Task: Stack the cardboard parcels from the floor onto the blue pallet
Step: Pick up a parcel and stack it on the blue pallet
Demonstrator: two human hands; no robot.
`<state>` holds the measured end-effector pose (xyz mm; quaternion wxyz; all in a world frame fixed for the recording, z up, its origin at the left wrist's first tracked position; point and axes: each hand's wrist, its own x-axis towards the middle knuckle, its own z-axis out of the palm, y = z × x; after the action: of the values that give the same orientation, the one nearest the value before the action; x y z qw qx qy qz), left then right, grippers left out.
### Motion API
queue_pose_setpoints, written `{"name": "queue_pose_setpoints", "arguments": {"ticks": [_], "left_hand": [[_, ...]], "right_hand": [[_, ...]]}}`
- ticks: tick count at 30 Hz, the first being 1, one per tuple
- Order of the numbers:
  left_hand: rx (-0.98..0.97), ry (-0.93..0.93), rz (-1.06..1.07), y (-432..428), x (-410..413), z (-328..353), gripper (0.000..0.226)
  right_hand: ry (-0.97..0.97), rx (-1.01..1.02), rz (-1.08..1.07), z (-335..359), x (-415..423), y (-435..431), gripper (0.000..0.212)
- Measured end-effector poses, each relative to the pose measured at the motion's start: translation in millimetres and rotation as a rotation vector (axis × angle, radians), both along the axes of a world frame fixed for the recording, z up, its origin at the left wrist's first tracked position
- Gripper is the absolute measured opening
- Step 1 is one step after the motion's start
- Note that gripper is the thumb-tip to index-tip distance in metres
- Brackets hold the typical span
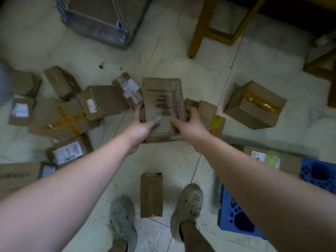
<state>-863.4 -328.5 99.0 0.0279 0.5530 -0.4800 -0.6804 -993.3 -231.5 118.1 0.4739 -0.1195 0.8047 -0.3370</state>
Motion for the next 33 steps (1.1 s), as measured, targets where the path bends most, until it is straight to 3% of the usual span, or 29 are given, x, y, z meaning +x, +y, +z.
{"name": "queue_pose_setpoints", "arguments": {"ticks": [7, 9, 17, 24, 30, 33], "left_hand": [[-0.030, 0.160, -0.107, -30.7, 40.5, 189.3, 0.077], [-0.023, 0.219, -0.137, -32.6, 47.6, 244.9, 0.075], [-0.064, 0.409, -0.416, 32.6, 52.7, 420.2, 0.062], [-0.083, 0.512, -0.593, 183.9, 13.1, 483.1, 0.059], [-0.106, 0.429, -0.711, 358.0, -29.5, 494.1, 0.065], [-0.127, 0.387, -0.752, 422.2, -54.0, 495.3, 0.064]], "right_hand": [[-0.010, -0.128, -0.097, 202.5, 46.1, 3.7, 0.049], [0.000, -0.171, -0.118, 256.0, 60.6, 10.7, 0.057], [0.086, -0.307, -0.197, 425.3, 71.1, 103.0, 0.071], [0.221, -0.407, -0.361, 490.7, 45.5, 266.8, 0.072], [0.332, -0.367, -0.479, 493.2, 30.6, 436.5, 0.046], [0.356, -0.358, -0.540, 493.6, 17.9, 504.8, 0.044]]}}
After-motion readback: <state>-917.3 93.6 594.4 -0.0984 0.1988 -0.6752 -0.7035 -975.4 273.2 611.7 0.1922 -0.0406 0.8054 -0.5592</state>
